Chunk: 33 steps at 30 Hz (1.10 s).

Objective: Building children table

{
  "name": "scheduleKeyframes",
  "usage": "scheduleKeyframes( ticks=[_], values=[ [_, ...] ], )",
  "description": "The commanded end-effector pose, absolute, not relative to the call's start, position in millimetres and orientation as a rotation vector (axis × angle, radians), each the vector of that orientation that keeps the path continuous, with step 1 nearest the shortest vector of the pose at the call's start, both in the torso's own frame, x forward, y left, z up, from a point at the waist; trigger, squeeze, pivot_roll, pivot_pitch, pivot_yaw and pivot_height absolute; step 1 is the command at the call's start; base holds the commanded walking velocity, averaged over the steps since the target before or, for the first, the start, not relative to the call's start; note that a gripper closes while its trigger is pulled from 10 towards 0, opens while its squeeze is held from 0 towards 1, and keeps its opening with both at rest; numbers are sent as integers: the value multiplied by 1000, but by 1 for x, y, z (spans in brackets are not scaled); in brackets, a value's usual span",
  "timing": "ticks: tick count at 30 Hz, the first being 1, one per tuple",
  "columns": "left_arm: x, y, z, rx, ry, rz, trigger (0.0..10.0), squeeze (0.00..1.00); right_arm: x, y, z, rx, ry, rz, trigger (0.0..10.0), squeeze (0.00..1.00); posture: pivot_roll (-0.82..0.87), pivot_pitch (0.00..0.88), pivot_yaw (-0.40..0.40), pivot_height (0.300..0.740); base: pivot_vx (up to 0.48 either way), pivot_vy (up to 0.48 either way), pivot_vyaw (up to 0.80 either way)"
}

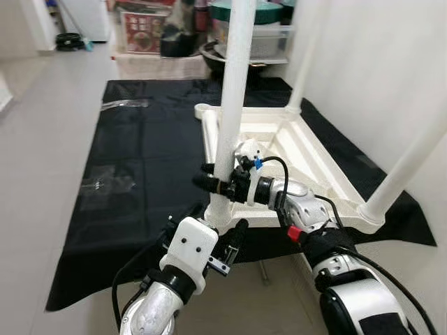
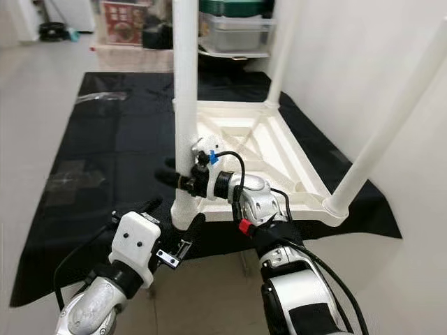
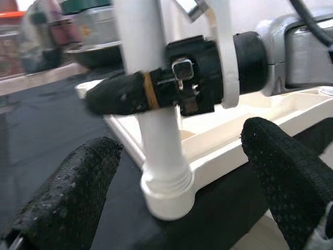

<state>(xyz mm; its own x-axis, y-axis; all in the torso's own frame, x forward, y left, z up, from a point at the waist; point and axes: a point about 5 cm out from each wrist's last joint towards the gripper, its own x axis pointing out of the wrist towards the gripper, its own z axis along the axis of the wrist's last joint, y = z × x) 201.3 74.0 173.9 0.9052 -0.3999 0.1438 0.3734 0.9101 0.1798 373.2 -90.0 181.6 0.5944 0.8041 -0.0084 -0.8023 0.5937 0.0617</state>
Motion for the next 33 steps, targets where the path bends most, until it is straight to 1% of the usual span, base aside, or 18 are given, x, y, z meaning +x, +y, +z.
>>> scheduleKeyframes(
  ticks=[1, 2, 3, 4, 6, 10, 15, 16, 17, 18, 19, 22, 23, 24, 26, 30, 31, 33],
  values=[
    [200, 73, 172, 158, -179, -403, 10000, 0, 384, -108, 194, 91, 14, 749, 0, 0, 146, 15, -101, 740, 0, 0, 0],
    [200, 73, 172, 158, -179, -403, 10000, 0, 384, -108, 194, 91, 14, 749, 0, 0, 146, 15, -101, 740, 0, 0, 0],
    [200, 73, 172, 158, -179, -405, 10000, 0, 390, -118, 185, 110, 68, 469, 0, 0, 140, 13, -98, 740, 0, 0, 0],
    [200, 73, 172, 158, -179, -405, 10000, 0, 390, -118, 185, 110, 68, 469, 0, 0, 140, 13, -98, 740, 0, 0, 0],
    [200, 72, 172, 158, -179, -408, 10000, 0, 385, -136, 169, 134, 131, 80, 0, 0, 139, 11, -97, 740, 0, 0, 0],
    [200, 72, 172, 158, -179, -409, 10000, 0, 376, -137, 161, 170, 155, -73, 0, 0, 142, 9, -97, 740, 0, 0, 0],
    [200, 72, 172, 159, -180, -409, 10000, 0, 372, -130, 163, 186, 144, -115, 0, 0, 143, 10, -98, 740, 0, 0, 0],
    [200, 72, 172, 159, -179, -409, 10000, 0, 372, -117, 167, 220, 122, -70, 7843, 0, 143, 10, -98, 740, 0, 0, 0],
    [200, 72, 172, 159, -179, -408, 10000, 0, 372, -104, 175, 252, 67, 16, 10000, 0, 143, 14, -99, 740, 0, 0, 0],
    [200, 72, 172, 159, -179, -408, 10000, 0, 372, -104, 175, 252, 67, 16, 10000, 0, 143, 14, -99, 740, 0, 0, 0],
    [200, 72, 172, 159, -178, -407, 10000, 0, 373, -95, 183, 271, 3, 98, 10000, 1000, 142, 16, -102, 740, 0, 0, 0],
    [200, 72, 172, 159, -177, -407, 10000, 0, 375, -94, 190, 242, -68, 137, 10000, 1000, 143, 18, -103, 740, 0, 0, 0],
    [200, 72, 172, 159, -177, -406, 10000, 0, 377, -98, 192, 237, -82, 154, 10000, 39, 144, 21, -104, 740, 0, 0, 0],
    [200, 73, 172, 159, -177, -406, 10000, 0, 379, -103, 192, 229, -92, 168, 10000, 0, 144, 21, -104, 740, 0, 0, 0],
    [200, 72, 172, 158, -177, -405, 10000, 0, 382, -108, 196, 280, -99, 282, 10000, 0, 144, 21, -103, 740, 0, 0, 0],
    [201, 73, 172, 158, -177, -405, 10000, 0, 383, -109, 199, 288, -109, 346, 10000, 0, 144, 22, -103, 740, 0, 0, 0],
    [201, 73, 172, 158, -177, -405, 10000, 0, 382, -108, 204, 292, -105, 513, 10000, 0, 140, 24, -100, 740, 0, 0, 0],
    [201, 73, 172, 158, -177, -405, 10000, 0, 382, -108, 204, 292, -105, 513, 10000, 0, 140, 24, -100, 740, 0, 0, 0]
  ],
)
